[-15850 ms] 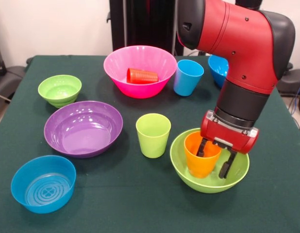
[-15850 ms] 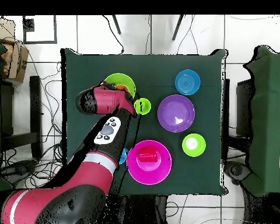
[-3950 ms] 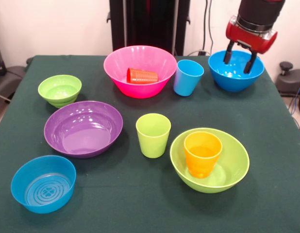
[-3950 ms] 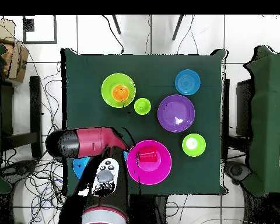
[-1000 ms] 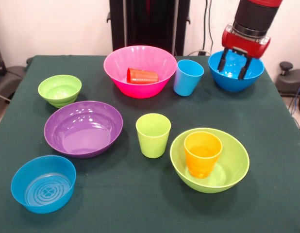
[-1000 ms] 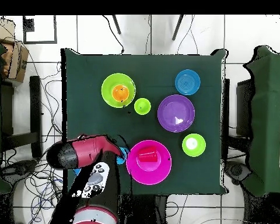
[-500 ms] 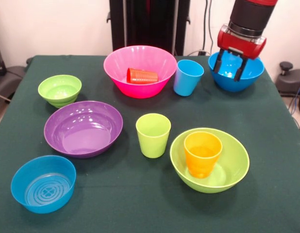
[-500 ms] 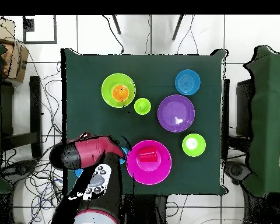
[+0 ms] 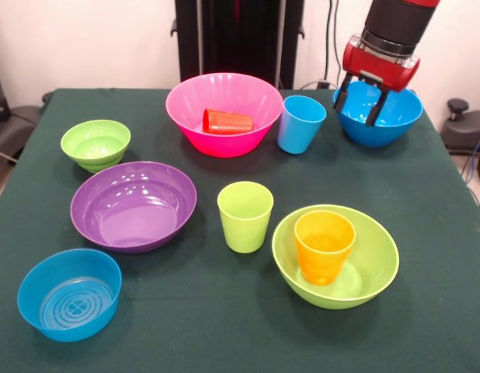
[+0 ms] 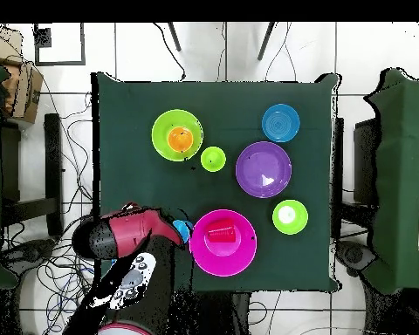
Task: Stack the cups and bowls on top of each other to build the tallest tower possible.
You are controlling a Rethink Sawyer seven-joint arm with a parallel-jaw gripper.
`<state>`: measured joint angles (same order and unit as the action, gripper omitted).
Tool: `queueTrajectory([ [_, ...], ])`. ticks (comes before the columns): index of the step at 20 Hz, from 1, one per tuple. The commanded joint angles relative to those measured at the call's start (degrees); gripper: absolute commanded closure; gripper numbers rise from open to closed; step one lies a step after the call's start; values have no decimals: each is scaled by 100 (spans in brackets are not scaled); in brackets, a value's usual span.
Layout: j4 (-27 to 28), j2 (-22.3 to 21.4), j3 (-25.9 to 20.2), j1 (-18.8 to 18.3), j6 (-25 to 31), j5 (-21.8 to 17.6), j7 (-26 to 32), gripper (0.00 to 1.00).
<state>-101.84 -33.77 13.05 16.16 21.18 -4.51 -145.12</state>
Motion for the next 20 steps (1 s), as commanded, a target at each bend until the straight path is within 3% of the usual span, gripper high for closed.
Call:
queueTrajectory([
  [1,159,353,-55,184,272,180,-801,0],
  [9,250,465,32,265,279,185,-635,0],
  [20,165,307,80,251,371,149,-518,0],
])
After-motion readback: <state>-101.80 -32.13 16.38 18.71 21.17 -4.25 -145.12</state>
